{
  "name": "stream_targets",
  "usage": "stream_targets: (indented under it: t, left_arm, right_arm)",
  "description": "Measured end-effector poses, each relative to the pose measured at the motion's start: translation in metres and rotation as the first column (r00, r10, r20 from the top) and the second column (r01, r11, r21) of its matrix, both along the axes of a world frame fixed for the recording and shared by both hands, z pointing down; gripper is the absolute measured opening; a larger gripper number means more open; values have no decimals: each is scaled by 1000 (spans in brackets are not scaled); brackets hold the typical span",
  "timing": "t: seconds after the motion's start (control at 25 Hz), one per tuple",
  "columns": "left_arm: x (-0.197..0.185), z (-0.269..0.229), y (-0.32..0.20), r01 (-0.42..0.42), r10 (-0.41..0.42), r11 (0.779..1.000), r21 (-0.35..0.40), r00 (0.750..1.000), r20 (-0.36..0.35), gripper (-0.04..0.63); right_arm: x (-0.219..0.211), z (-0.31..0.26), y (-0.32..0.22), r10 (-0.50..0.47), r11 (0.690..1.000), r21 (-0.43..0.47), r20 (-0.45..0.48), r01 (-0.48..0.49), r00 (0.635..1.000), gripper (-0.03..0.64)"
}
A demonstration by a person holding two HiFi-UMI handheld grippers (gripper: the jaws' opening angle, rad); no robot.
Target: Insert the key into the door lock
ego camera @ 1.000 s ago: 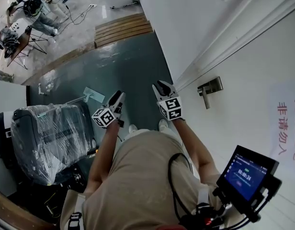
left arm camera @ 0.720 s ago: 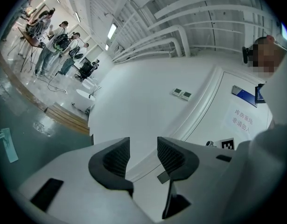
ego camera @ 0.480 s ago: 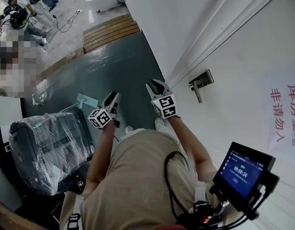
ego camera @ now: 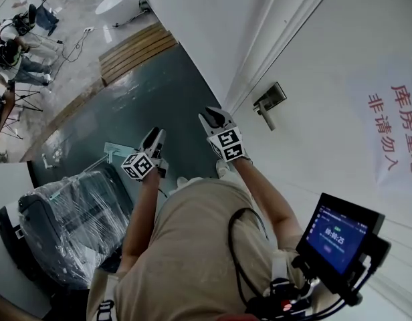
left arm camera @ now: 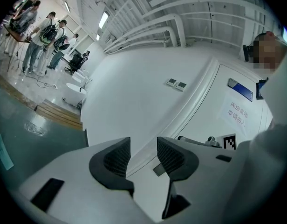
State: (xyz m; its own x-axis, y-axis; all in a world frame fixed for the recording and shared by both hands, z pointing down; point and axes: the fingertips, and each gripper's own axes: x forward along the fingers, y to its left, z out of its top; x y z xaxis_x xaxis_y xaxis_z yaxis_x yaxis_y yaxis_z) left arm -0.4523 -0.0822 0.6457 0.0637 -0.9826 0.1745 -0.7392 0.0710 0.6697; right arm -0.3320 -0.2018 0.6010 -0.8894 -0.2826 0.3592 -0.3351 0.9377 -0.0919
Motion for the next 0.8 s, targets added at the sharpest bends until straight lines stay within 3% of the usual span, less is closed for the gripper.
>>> stream_targets:
  t: [0.24, 0.44, 0.64, 0.8]
  left_arm:
    - [10, 1, -13, -69, 70, 998, 5, 998, -12, 193]
    - [35, 3, -30, -174, 174, 985, 5, 984, -31, 193]
    - [85, 4, -65, -324, 324, 946, 9, 945, -47, 193]
    - [143, 3, -95, -443, 444, 896, 21, 894, -62, 193]
  right_arm:
    - [16, -2, 0, 55, 998, 32, -28, -54, 998, 87]
    - [39, -10, -4, 147, 988, 54, -22, -145, 989, 83]
    - [81, -17, -15, 261, 962, 82, -18, -259, 965, 78]
    - [126, -14, -27, 353, 932, 100, -29, -348, 935, 75]
